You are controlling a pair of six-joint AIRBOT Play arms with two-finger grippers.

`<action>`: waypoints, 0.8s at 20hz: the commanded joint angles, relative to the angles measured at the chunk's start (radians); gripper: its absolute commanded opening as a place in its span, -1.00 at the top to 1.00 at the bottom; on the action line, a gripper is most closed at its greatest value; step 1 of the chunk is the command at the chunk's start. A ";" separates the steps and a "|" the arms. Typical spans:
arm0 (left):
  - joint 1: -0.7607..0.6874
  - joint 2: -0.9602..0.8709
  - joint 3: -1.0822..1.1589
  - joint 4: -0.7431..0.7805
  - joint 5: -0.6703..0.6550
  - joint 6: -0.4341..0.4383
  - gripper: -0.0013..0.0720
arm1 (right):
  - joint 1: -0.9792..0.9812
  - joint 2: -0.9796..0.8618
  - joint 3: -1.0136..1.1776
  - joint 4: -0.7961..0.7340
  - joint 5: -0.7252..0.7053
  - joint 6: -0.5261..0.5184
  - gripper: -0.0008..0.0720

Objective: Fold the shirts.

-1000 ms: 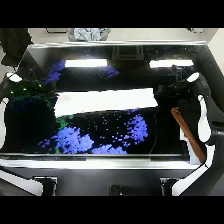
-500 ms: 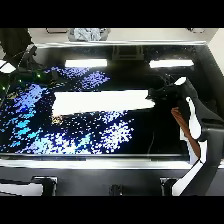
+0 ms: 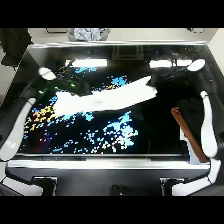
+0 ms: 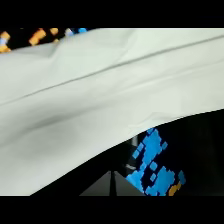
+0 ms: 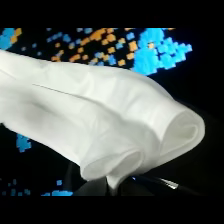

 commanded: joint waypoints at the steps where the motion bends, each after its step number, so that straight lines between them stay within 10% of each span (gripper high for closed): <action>1: -0.101 -0.049 -0.055 -0.088 0.120 -0.040 0.87 | 0.051 0.167 0.000 -0.045 0.097 0.005 0.87; 16: -0.226 -0.142 -0.094 -0.390 0.330 0.045 0.88 | 0.181 0.362 0.000 -0.034 -0.004 0.182 0.87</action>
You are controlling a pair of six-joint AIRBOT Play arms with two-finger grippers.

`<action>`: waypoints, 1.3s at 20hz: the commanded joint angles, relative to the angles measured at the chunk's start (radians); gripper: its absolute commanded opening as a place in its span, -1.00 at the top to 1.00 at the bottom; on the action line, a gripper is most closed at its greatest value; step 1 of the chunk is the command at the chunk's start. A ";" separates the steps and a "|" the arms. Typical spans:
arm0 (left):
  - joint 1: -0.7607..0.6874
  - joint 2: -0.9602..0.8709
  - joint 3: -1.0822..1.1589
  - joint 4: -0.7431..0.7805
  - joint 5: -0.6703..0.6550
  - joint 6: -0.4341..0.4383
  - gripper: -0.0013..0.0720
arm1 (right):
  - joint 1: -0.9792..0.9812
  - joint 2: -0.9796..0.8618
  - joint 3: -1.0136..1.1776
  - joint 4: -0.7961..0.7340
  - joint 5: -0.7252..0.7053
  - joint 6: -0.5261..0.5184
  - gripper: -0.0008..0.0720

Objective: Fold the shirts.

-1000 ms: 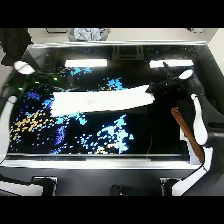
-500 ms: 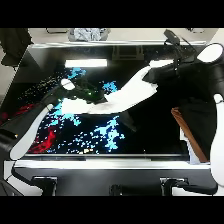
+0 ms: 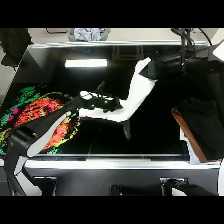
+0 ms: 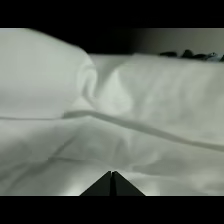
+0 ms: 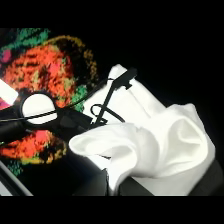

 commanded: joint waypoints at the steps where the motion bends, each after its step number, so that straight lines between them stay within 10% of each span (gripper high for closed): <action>1: 0.084 0.094 0.000 0.075 0.008 0.045 0.88 | 0.047 -0.045 0.000 0.016 -0.123 0.027 0.87; 10: 0.624 0.614 0.000 0.265 -0.172 0.055 0.87 | 0.427 -0.459 0.000 0.069 -0.566 0.152 0.74; 12: 0.675 0.690 0.000 0.265 -0.200 0.086 0.87 | 0.477 -0.524 0.000 0.107 -0.645 0.166 -0.82; 13: 0.688 0.716 0.000 0.266 -0.211 0.093 0.87 | 0.476 -0.536 0.000 0.134 -0.627 0.164 -0.92; 23: 0.700 0.749 -0.060 0.302 -0.232 0.115 0.87 | 0.016 -0.368 -0.035 -0.452 0.106 0.153 -0.88; 26: 0.697 0.749 -0.105 0.302 -0.231 0.129 0.87 | 0.000 -0.372 -0.202 -0.293 -0.010 0.130 -0.89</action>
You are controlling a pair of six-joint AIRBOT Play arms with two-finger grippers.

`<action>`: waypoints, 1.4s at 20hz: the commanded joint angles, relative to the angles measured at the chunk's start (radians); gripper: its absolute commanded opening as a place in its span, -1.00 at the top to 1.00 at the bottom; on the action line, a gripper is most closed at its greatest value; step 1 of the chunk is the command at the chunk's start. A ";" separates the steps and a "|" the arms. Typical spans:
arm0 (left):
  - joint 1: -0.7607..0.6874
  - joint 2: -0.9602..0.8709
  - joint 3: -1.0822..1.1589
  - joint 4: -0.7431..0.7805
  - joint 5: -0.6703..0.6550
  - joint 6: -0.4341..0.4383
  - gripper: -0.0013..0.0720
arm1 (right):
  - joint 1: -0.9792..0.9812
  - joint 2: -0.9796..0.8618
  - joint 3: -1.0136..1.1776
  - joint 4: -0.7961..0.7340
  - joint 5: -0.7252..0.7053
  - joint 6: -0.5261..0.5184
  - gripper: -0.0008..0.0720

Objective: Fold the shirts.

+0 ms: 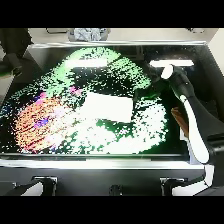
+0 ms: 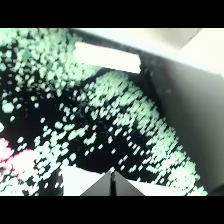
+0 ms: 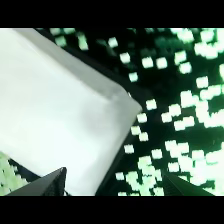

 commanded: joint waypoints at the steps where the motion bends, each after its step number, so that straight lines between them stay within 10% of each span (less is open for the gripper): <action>1: -0.006 0.003 -0.048 0.000 0.001 0.011 0.87 | -0.042 -0.006 -0.150 0.088 -0.045 -0.014 -0.90; 8: -0.012 0.003 -0.074 0.000 0.001 0.040 0.87 | -0.019 -0.155 -0.194 0.410 -0.177 -0.137 -0.87; 10: -0.012 0.003 -0.074 0.000 0.002 0.040 0.87 | -0.011 -0.164 -0.194 0.412 -0.166 -0.137 -0.29; 12: -0.012 0.003 -0.074 0.000 0.001 0.040 0.87 | 0.001 -0.161 -0.193 0.437 -0.168 -0.178 0.84; 16: -0.012 0.003 -0.074 0.000 0.000 0.040 0.87 | -0.047 -0.069 -0.121 0.445 -0.129 -0.300 0.87; 28: -0.012 0.003 -0.074 0.000 0.001 0.048 0.87 | -0.745 0.390 -0.012 0.343 0.106 -0.127 0.87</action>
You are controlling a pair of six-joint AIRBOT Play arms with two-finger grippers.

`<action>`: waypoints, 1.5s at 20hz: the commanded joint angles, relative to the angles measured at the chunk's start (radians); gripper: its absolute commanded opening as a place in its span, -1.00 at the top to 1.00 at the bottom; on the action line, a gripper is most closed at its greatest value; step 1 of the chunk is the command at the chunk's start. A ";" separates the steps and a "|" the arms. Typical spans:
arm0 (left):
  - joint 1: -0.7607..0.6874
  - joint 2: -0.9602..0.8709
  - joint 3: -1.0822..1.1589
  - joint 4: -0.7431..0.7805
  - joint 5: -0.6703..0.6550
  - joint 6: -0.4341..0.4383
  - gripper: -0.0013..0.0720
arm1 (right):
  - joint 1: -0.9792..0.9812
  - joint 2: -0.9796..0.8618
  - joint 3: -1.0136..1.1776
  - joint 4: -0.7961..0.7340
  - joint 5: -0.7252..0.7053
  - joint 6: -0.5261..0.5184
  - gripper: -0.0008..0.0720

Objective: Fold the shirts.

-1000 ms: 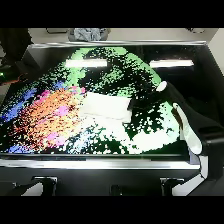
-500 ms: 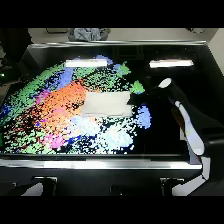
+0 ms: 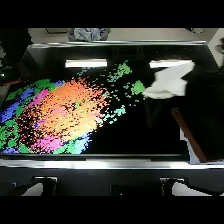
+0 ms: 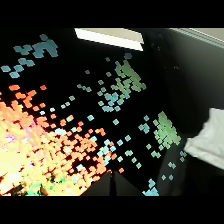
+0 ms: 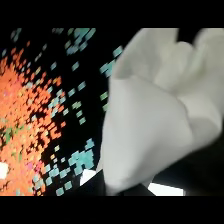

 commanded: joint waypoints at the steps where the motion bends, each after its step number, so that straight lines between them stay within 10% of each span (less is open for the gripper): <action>1: 0.000 0.000 0.000 0.000 0.000 0.002 0.87 | -0.217 0.108 0.006 -0.006 0.051 0.032 0.87; 18: 0.000 0.000 0.000 0.000 0.000 0.017 0.87 | -0.586 0.242 -0.024 -0.330 0.275 0.206 0.86; 25: 0.000 0.001 0.000 0.000 -0.002 0.015 0.87 | -0.591 0.505 -0.598 -0.708 0.273 0.228 0.85; 26: 0.000 0.002 0.000 0.000 -0.004 0.015 0.87 | -0.595 0.533 -0.664 -0.705 0.222 0.238 0.73; 28: 0.000 0.007 0.000 -0.003 -0.008 0.015 0.87 | -0.594 0.544 -0.680 -0.691 0.109 0.200 -0.62; 30: 0.000 0.014 0.015 -0.015 -0.008 0.016 0.87 | -0.594 0.544 -0.586 -0.653 -0.016 0.111 -0.97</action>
